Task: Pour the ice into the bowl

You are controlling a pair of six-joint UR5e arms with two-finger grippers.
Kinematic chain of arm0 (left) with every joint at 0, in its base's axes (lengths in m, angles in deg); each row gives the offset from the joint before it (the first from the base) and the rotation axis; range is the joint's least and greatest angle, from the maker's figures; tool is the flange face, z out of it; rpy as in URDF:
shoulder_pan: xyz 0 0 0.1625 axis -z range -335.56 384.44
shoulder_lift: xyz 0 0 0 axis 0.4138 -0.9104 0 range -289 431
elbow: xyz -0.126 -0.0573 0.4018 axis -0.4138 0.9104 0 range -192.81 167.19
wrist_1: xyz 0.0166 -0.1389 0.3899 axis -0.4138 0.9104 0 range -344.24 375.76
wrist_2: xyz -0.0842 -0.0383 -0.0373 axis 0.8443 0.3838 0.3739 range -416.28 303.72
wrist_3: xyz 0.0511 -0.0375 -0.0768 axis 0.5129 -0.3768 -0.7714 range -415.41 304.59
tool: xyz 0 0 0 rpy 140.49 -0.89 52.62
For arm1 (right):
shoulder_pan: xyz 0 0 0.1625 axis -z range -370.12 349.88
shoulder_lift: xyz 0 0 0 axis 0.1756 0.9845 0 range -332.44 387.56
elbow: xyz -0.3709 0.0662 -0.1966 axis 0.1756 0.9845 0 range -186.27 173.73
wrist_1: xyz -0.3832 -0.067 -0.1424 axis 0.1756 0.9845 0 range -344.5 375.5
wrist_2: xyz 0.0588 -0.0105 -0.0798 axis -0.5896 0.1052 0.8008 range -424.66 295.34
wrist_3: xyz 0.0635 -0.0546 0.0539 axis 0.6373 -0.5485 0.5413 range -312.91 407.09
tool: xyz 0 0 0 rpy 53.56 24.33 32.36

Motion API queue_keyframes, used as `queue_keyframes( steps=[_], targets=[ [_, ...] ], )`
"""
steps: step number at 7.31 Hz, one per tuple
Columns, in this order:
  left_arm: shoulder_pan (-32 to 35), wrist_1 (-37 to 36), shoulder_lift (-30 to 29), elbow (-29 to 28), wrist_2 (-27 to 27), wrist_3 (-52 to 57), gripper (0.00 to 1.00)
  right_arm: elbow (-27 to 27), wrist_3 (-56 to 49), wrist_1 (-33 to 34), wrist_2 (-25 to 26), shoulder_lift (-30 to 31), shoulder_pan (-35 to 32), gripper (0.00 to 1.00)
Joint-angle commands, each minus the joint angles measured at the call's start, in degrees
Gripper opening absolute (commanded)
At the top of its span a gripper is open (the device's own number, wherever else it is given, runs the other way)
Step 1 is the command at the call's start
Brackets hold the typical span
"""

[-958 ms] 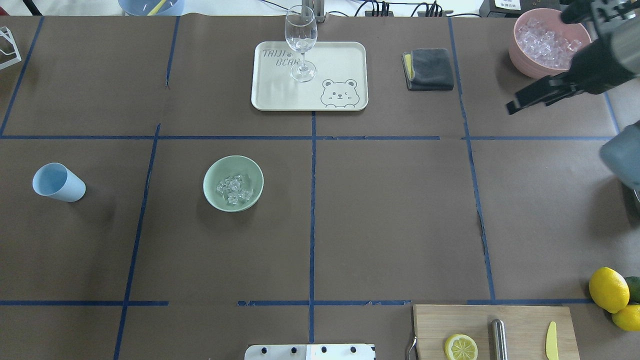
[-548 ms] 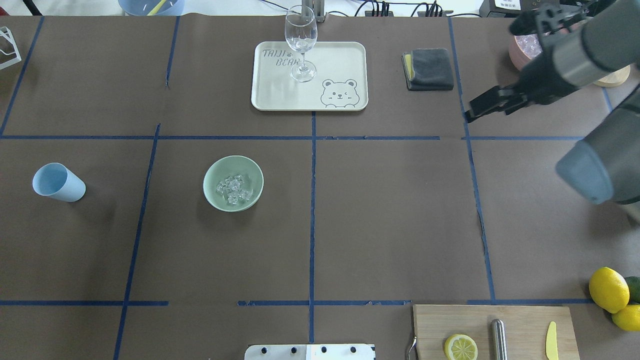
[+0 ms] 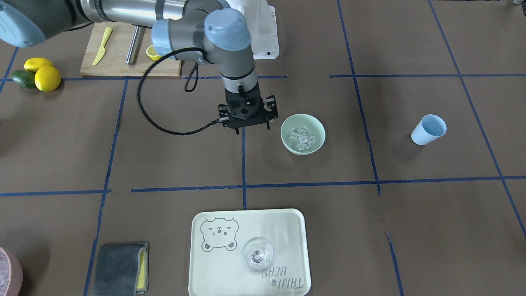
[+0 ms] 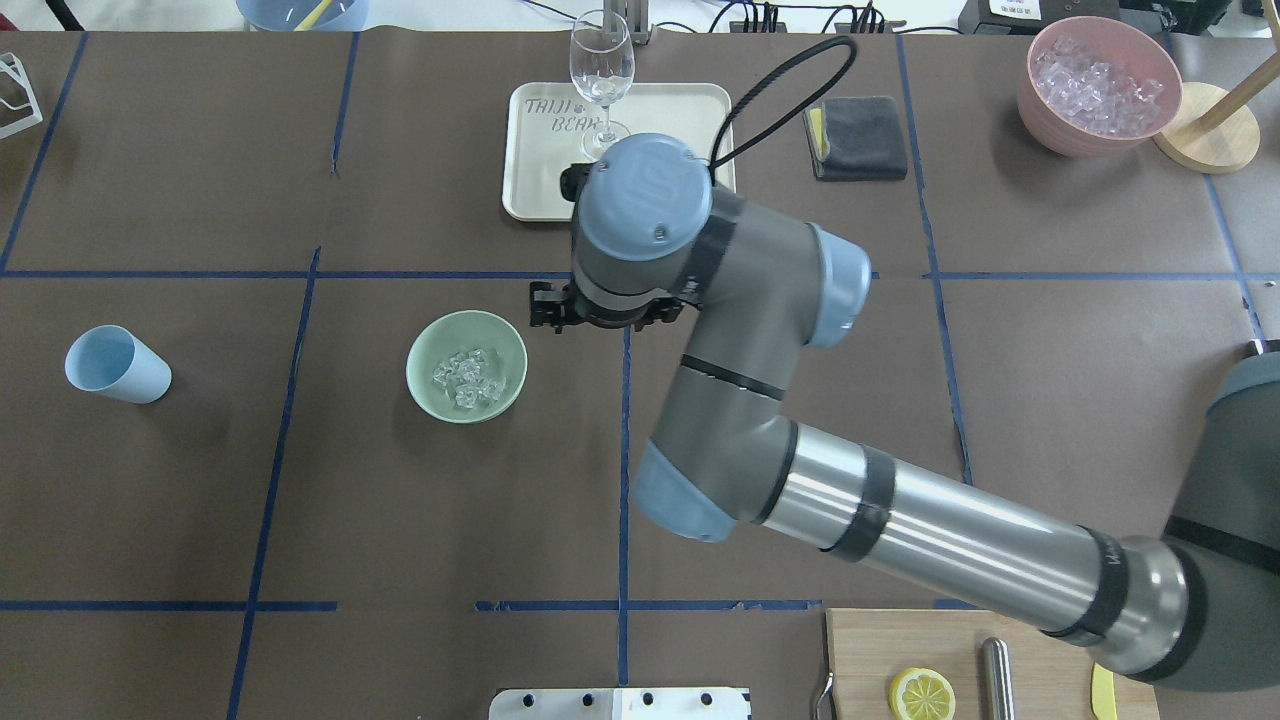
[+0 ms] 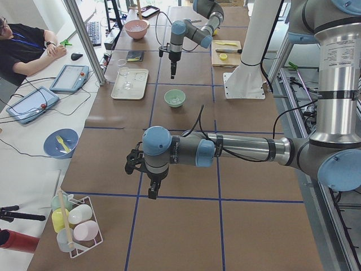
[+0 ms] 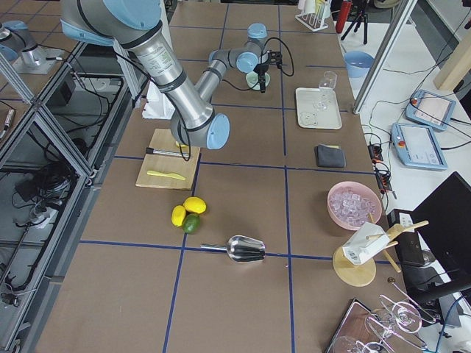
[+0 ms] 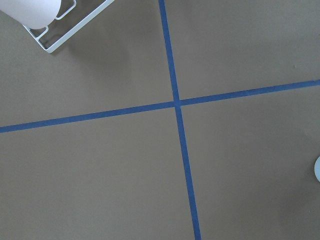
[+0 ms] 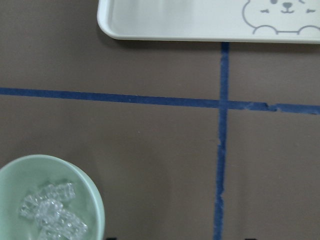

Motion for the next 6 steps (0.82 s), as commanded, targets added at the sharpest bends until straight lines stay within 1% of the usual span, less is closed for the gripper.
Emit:
queue_keyframes(
  steps=[1,2,3,4,5,6],
  targets=[
    [-0.1,0.0,0.0,0.1,0.0,0.1,1.00,10.3,1.7,-5.7,2.2,-5.1,2.1,0.85],
    [-0.1,0.0,0.0,0.2,0.0,0.1,1.00,10.5,2.6,-5.8,2.1,-5.1,2.8,0.73],
    [-0.1,0.0,0.0,0.2,0.0,0.1,1.00,10.9,2.9,-5.9,2.1,-5.0,3.3,0.56],
    [-0.1,0.0,0.0,0.2,0.1,0.1,1.00,10.9,3.0,-5.8,2.0,-4.9,3.6,0.33],
    [-0.1,0.0,0.0,0.2,0.1,0.1,1.00,10.9,2.9,-5.8,1.9,-4.7,4.1,0.13],
    [-0.2,0.0,0.0,0.2,0.1,0.1,1.00,10.9,3.0,-5.8,2.0,-4.7,4.3,0.01]
  ],
)
